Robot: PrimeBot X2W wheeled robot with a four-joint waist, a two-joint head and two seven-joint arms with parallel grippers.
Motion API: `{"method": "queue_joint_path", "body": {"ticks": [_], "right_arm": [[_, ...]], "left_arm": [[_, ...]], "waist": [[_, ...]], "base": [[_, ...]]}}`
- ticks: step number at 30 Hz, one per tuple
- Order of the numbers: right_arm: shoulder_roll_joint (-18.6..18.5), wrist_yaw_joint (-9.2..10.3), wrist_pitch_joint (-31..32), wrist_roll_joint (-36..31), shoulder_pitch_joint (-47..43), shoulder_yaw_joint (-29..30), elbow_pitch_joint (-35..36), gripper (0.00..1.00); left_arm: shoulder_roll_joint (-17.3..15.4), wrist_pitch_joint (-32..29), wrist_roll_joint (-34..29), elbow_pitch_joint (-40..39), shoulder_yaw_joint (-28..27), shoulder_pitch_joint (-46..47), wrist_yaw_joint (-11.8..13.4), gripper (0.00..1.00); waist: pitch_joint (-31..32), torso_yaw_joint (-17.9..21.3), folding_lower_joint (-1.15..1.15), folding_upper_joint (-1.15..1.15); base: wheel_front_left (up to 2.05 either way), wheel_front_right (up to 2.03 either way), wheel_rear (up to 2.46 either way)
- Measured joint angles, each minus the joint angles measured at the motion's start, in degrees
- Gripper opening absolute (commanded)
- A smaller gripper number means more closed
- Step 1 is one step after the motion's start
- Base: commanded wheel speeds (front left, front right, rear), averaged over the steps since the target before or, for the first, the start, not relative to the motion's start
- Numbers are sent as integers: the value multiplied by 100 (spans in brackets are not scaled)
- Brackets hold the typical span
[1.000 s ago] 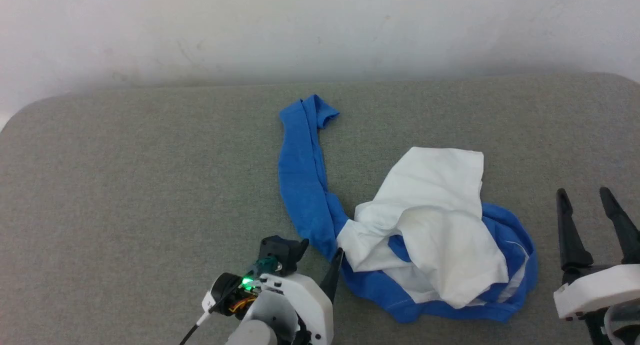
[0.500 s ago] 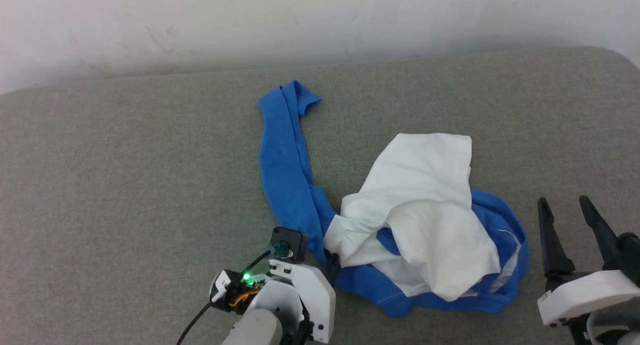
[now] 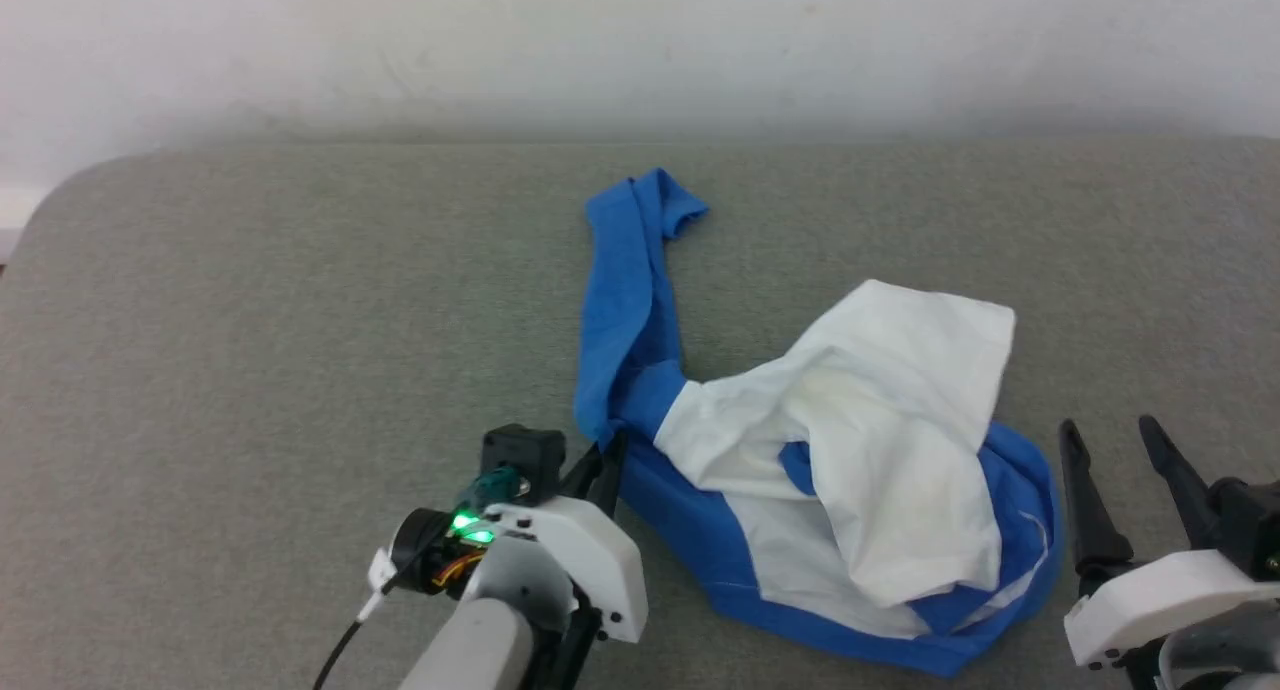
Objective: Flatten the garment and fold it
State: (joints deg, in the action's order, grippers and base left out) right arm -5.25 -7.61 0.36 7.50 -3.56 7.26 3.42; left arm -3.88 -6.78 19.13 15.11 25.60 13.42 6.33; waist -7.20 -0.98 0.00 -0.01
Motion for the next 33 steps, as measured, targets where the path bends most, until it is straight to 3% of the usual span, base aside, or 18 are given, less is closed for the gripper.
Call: {"method": "queue_joint_path", "body": {"ticks": [7, 14, 15, 16, 17, 18, 21, 25, 27, 33], "right_arm": [[4, 0, 116, 2, -147, -11, -177, 100], [34, 0, 357, -2, -183, 13, -415, 100], [45, 0, 405, -11, -194, 13, -464, 100], [64, 0, 461, -18, -201, 22, -519, 100], [78, 0, 514, -32, -205, 19, -572, 100], [92, 0, 554, -47, -206, 20, -613, 100], [109, 0, 637, -53, -207, 15, -664, 100], [8, 0, 758, -101, -159, 63, -646, 100], [-120, 0, 876, -133, -53, 97, -635, 100], [-533, 0, 1798, -83, 482, 24, -884, 100]], "left_arm": [[-137, 328, 366, -654, -430, -538, 107, 0], [-208, 370, 862, -554, -879, -1191, 319, 0], [-219, 333, 889, -422, -918, -1257, 365, 6], [-219, 288, 937, -283, -946, -1316, 404, 36], [-235, 226, 942, -123, -929, -1349, 433, 96], [-245, 216, 935, 8, -920, -1361, 434, 100], [-242, 302, 892, 204, -870, -1319, 434, 100], [-205, 875, 790, 132, -856, -1070, 370, 100], [-269, 1273, 588, 13, -769, -896, 203, 100], [-515, 2093, -155, -303, -547, -584, 25, 100]], "waist": [[181, -444, -1, 0], [339, -847, -1, 1], [360, -887, -1, 1], [380, -919, -1, 1], [397, -947, -1, 1], [411, -967, -1, 1], [433, -1009, -1, 1], [449, -1064, -1, 1], [460, -1097, -1, 1], [414, -1206, -1, 1]], "base": [[0, 0, 0], [0, 0, 0], [0, 0, 0], [0, 0, 0], [0, 0, 0], [0, 0, 0], [0, 0, 0], [0, 0, 0], [0, 0, 0], [0, 0, 0]]}}
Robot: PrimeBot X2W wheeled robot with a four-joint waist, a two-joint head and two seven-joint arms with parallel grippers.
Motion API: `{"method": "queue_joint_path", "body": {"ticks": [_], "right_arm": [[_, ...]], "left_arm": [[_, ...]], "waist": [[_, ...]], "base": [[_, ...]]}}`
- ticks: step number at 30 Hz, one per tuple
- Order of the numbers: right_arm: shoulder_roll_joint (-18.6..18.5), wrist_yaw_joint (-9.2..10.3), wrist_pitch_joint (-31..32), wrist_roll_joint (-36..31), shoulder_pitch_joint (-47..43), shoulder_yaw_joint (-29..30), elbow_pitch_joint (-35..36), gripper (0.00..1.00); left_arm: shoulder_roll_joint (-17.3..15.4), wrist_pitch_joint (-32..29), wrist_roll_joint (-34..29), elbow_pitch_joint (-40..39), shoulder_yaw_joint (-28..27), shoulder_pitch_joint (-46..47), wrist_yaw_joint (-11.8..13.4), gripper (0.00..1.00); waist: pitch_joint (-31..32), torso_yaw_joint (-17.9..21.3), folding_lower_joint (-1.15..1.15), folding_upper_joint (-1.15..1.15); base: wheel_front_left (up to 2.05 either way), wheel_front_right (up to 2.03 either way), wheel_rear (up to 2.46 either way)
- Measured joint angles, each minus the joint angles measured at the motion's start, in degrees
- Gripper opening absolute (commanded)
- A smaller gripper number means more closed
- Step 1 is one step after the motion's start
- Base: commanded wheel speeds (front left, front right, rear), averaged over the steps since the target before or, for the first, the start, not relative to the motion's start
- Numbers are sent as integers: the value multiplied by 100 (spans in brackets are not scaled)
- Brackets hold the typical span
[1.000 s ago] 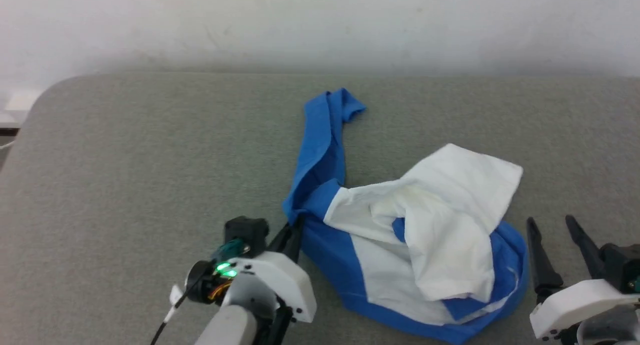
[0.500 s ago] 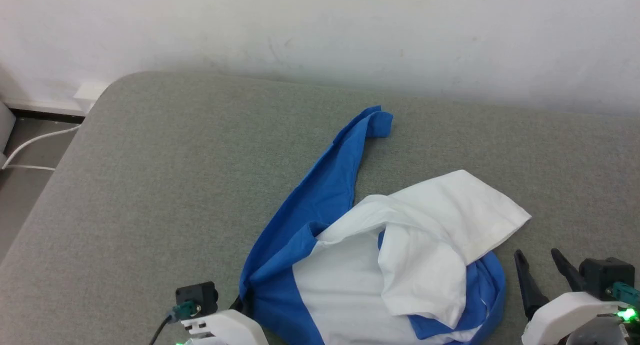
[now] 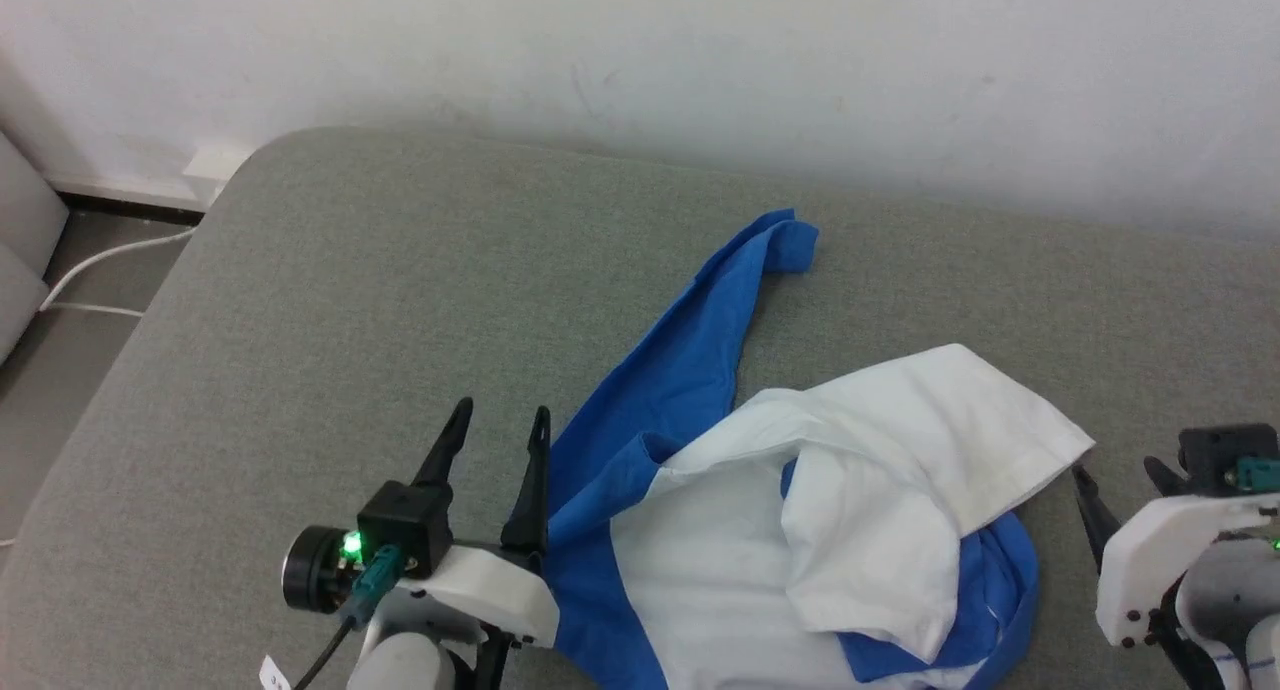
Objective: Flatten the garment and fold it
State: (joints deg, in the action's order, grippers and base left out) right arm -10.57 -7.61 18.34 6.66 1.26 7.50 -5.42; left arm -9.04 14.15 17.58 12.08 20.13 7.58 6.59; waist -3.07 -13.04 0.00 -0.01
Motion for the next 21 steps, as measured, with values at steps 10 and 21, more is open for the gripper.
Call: {"method": "queue_joint_path", "body": {"ticks": [10, 21], "right_arm": [[-765, 0, 1333, 129, 1193, -337, -1136, 100], [-1058, 7, 1352, 123, 1793, -779, -2130, 28]], "left_arm": [[237, 57, -564, -635, 22, 69, -113, 100], [470, 57, -721, -631, -152, 67, -308, 100]], "waist": [[-358, -280, 1, 0], [-789, -701, 0, 0]], "base": [[0, 0, 0], [0, 0, 0]]}}
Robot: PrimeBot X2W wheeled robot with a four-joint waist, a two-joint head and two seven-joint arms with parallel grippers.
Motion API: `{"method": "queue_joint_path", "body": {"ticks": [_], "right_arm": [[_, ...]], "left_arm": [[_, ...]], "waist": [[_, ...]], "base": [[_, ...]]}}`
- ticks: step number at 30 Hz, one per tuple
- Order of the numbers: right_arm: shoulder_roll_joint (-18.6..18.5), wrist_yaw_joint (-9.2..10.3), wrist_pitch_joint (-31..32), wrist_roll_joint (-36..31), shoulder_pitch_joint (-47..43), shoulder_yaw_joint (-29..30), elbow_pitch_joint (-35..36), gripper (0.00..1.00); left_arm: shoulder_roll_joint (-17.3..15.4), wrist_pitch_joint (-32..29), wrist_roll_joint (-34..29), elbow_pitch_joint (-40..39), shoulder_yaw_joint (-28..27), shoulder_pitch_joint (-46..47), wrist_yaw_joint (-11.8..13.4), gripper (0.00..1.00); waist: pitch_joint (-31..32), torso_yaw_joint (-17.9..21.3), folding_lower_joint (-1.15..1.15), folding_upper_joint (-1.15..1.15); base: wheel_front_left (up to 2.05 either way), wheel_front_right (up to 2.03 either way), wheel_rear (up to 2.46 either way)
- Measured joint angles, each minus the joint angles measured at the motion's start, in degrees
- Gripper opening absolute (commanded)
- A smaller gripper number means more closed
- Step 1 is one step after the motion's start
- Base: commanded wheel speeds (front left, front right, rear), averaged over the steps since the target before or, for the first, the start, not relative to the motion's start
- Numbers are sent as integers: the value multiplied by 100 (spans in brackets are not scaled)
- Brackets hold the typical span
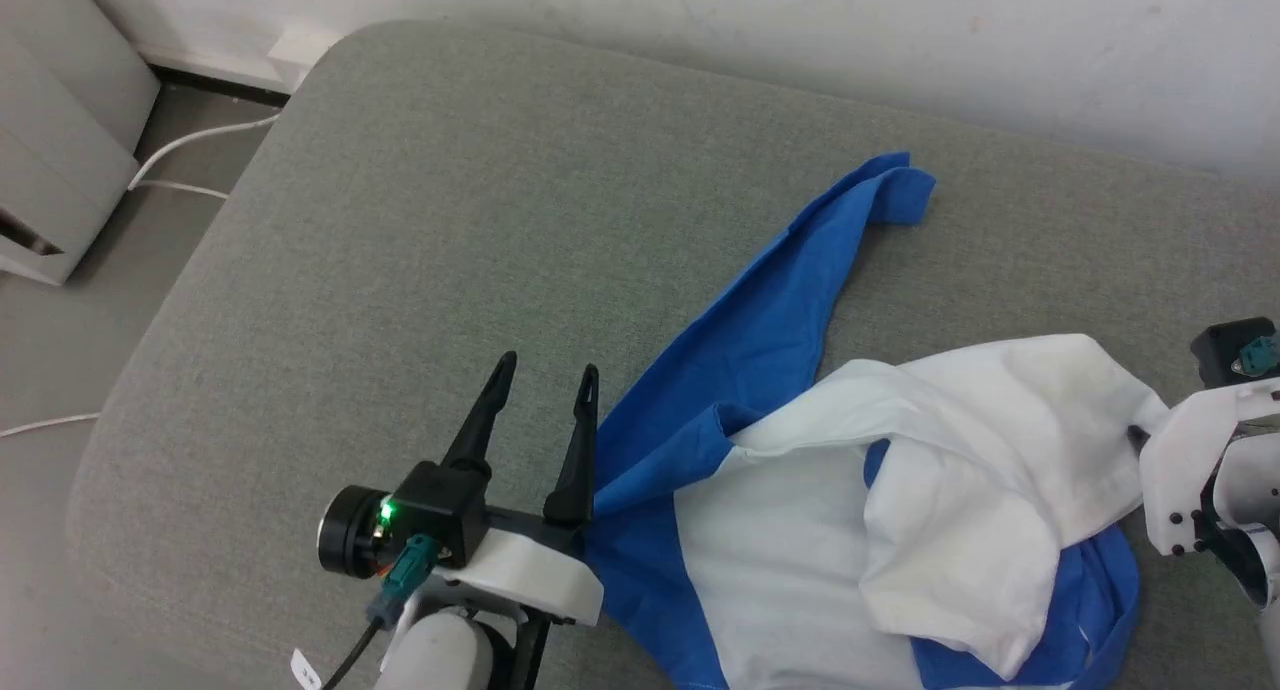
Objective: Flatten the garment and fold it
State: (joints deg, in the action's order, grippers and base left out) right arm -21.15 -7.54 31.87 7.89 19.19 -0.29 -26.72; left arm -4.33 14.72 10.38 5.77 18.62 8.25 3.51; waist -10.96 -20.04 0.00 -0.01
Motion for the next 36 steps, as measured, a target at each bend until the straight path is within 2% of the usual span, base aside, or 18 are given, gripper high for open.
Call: {"method": "queue_joint_path", "body": {"ticks": [1, 8, 11, 14, 21, 26, 31, 36], "right_arm": [[-26, 0, -43, 30, 8, -32, -21, 0], [108, -5, -742, 302, -111, 19, 8, 0], [178, -7, -949, 490, -335, 116, 313, 0], [199, -7, -1025, 771, -534, 293, 927, 0], [452, -7, -511, 1300, -615, 1134, 2827, 0], [734, -5, 44, 1306, -227, 1686, 3562, 0], [659, -5, 254, 709, 647, 1972, 3615, 0], [599, -5, 383, 38, 1551, 2089, 2824, 0]], "left_arm": [[18, 0, -5, 11, -18, 0, -1, 100], [60, 0, -63, 110, -127, -8, -133, 100], [68, 1, -100, 159, -169, -48, -168, 100], [76, 1, -120, 199, -194, -131, -225, 100], [98, 0, -141, 246, -209, -263, -298, 100], [114, 0, -140, 249, -162, -268, -349, 100], [118, 0, -126, 247, -86, -266, -385, 100], [122, 0, 54, 232, 96, -237, -364, 100]], "waist": [[-22, -20, 0, 0], [21, 72, 1, 0], [130, 185, 1, 0], [290, 317, 0, 0], [652, 591, 0, 0], [772, 640, -1, 1], [704, 520, -1, 1], [480, 305, 0, 1]], "base": [[0, 0, 0], [0, 0, 0], [0, 0, 0], [0, 0, 0], [0, 0, 0], [0, 0, 0], [0, 0, 0], [0, 0, 0]]}}
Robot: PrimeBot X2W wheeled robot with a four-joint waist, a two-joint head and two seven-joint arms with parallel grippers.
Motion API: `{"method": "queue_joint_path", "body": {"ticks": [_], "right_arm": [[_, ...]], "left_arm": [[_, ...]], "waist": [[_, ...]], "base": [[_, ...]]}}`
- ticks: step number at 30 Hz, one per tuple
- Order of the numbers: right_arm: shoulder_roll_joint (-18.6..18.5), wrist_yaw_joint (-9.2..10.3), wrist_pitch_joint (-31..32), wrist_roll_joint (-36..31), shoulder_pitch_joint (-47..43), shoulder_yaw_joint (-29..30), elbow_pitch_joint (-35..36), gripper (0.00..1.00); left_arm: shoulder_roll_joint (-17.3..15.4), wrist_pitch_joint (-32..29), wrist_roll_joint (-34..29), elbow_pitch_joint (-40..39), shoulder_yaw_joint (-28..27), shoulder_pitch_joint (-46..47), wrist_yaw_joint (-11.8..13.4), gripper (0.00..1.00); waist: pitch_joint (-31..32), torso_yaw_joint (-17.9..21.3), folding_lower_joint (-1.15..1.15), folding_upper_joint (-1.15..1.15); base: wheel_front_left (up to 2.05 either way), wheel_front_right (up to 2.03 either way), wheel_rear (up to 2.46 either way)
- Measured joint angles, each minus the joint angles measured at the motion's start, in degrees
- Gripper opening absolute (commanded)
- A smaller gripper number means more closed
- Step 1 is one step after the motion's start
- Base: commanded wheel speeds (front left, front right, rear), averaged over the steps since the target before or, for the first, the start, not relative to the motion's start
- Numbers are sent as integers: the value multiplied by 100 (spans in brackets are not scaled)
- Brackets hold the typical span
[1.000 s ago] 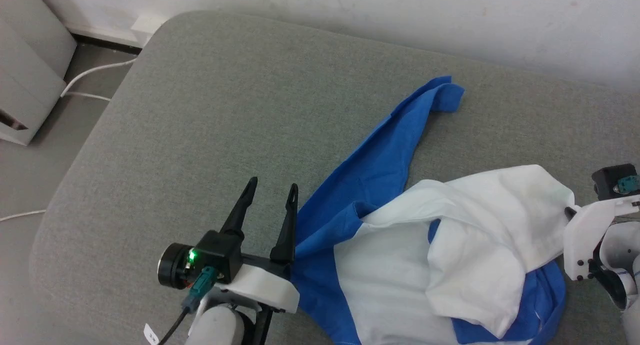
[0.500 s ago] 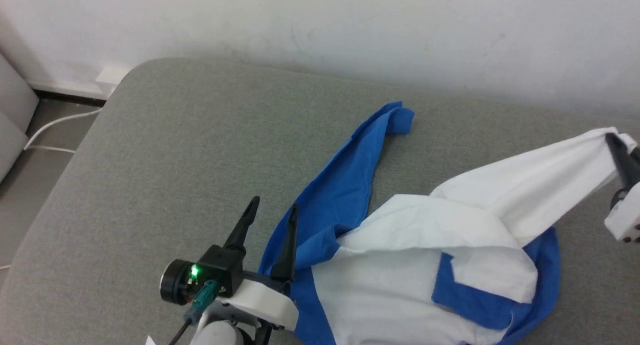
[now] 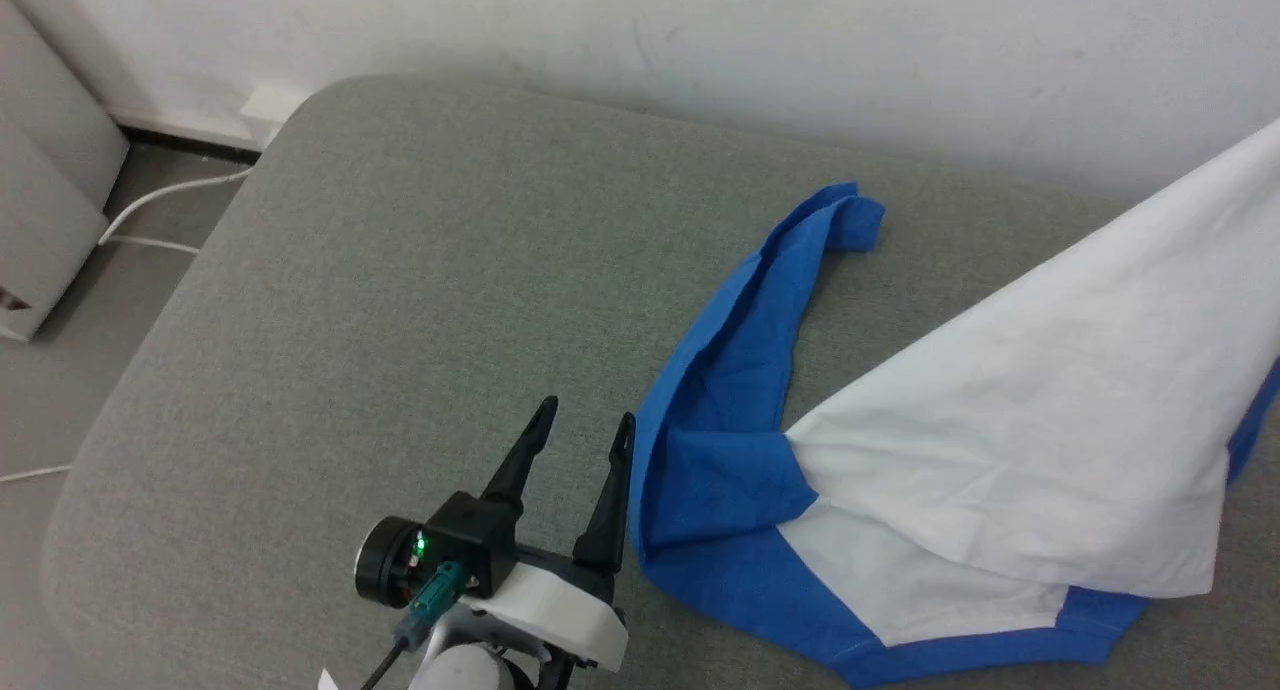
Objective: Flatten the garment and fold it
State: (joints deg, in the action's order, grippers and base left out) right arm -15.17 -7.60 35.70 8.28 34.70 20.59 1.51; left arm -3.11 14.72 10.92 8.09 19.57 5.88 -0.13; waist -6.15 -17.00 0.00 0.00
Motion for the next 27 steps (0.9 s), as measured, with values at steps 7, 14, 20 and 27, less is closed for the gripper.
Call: {"method": "queue_joint_path", "body": {"ticks": [7, 14, 20, 27], "right_arm": [[-119, 0, -467, -861, 830, -49, -1718, 0], [-291, -1, -1236, -1277, 1226, -309, -3392, 100], [-438, -1, -1660, -1295, 1221, -815, -4234, 100], [-452, -1, -2744, -505, 1112, -1523, -4214, 100]], "left_arm": [[10, 0, 191, -4, 289, 184, 105, 100], [11, 0, 327, -5, 469, 357, 210, 100], [11, 1, 363, 1, 476, 458, 278, 100], [12, 1, 264, 4, 248, 475, 267, 100]], "waist": [[-423, -353, 2, 0], [-790, -653, 2, 0], [-923, -670, 1, 0], [-782, -398, 0, 0]], "base": [[0, 0, 0], [0, 0, 0], [0, 0, 0], [0, 0, 0]]}}
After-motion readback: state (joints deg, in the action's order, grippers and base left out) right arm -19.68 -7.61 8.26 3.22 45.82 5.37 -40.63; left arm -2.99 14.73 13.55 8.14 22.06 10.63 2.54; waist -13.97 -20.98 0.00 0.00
